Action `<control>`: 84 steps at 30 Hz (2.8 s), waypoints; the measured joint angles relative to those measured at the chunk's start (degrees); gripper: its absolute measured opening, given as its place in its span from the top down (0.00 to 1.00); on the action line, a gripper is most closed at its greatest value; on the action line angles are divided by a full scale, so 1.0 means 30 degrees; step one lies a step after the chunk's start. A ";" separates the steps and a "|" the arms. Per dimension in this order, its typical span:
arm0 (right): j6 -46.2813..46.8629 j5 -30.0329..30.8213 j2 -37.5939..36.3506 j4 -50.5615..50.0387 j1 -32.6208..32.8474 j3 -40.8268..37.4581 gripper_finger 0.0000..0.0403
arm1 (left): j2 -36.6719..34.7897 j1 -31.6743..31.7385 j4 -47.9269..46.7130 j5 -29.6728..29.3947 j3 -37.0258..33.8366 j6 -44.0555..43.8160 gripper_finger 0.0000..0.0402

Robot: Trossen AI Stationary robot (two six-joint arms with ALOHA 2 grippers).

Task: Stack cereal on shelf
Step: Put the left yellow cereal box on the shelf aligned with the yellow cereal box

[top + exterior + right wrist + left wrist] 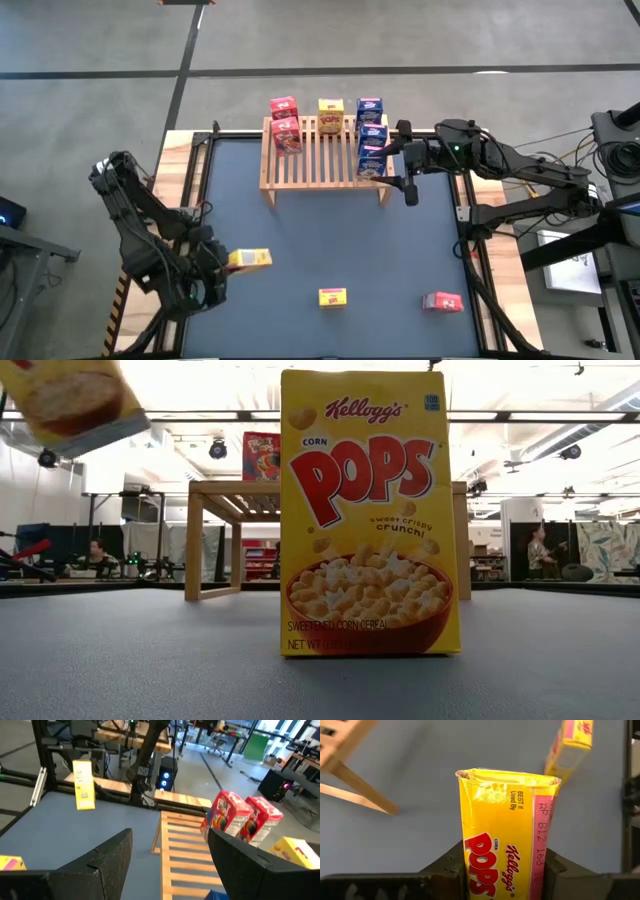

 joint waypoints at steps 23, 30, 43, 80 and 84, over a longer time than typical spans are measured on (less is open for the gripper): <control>-0.0006 -0.1797 0.1230 0.2187 0.0082 0.0245 0.38 | -0.1462 0.2929 0.2487 -0.5380 -0.0058 0.7195 0.71; -0.0497 -0.1800 0.1300 0.2307 0.0124 0.0372 0.38 | -0.1547 0.3677 0.4542 -0.6266 -0.0058 0.9566 0.71; -0.0997 -0.1814 0.1292 0.2308 0.0124 0.0372 0.38 | -0.1380 0.6056 1.0550 -0.5860 -0.0058 1.6802 0.71; -0.2490 -0.2269 0.3557 0.3824 0.1083 0.1051 0.23 | -0.1287 0.9804 1.4106 -0.1877 -0.0065 1.9079 0.71; -0.2462 -0.2291 0.3825 0.3345 0.1202 0.1935 0.20 | -0.1287 1.0120 1.4225 -0.1823 -0.0065 1.9084 0.71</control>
